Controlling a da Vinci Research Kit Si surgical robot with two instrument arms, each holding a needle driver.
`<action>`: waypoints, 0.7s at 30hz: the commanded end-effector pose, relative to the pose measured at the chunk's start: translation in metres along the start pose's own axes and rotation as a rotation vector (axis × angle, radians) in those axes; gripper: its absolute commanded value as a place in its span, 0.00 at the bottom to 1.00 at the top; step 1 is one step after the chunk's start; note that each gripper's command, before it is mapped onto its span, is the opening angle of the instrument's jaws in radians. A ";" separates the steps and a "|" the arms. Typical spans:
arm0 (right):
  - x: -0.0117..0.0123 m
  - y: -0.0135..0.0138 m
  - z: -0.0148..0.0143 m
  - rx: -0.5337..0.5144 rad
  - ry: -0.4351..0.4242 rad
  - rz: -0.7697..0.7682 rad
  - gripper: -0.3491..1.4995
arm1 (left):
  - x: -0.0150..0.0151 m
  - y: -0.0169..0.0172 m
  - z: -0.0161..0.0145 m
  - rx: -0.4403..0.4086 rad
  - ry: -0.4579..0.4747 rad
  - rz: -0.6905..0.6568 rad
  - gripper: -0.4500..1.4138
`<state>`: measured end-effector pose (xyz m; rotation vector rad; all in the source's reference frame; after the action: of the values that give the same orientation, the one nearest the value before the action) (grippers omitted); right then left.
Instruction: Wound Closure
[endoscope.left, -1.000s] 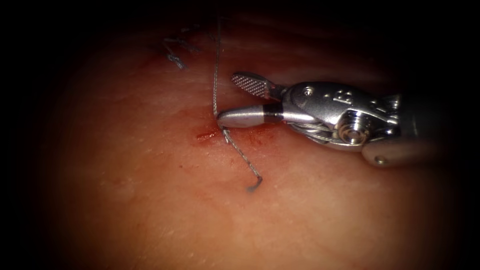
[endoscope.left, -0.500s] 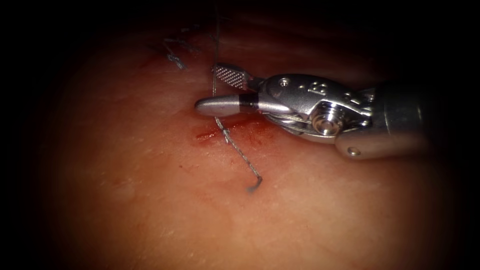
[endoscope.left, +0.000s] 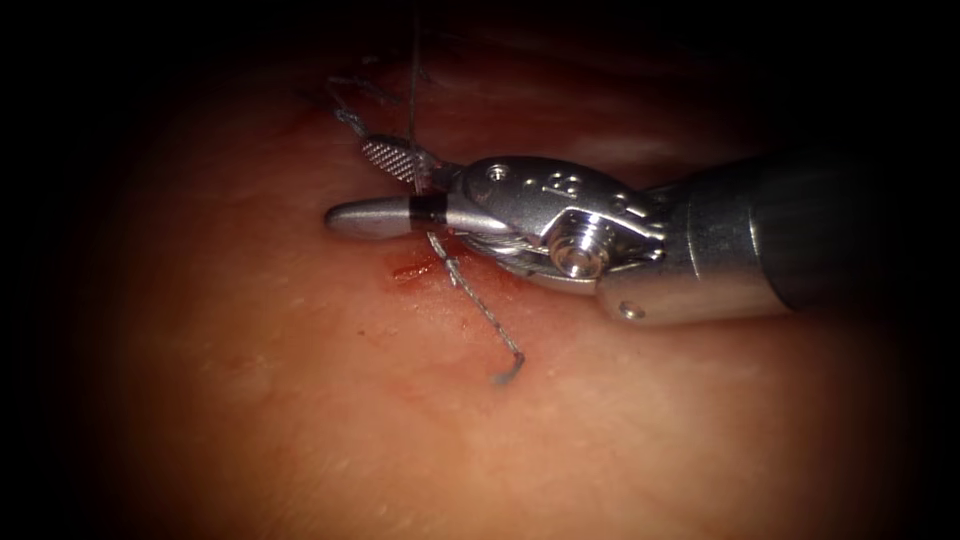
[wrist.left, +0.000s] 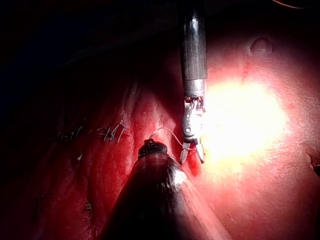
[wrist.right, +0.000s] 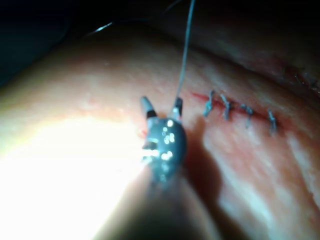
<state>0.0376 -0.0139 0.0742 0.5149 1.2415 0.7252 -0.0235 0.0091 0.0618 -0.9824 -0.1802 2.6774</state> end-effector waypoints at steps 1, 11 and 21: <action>-0.0005 0.0000 0.0008 0.004 0.000 0.004 0.98 | 0.0002 0.0001 0.0007 0.002 0.006 0.004 0.00; -0.0007 0.0000 0.0009 0.005 0.000 0.001 0.98 | 0.0012 0.0005 -0.0001 0.000 0.010 0.008 0.00; -0.0014 0.0000 0.0012 0.011 -0.005 -0.005 0.98 | 0.0022 0.0010 -0.0009 0.000 0.017 0.018 0.00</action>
<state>0.0378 -0.0146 0.0751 0.5211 1.2414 0.7148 -0.0243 0.0088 0.0589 -1.0093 -0.1716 2.6826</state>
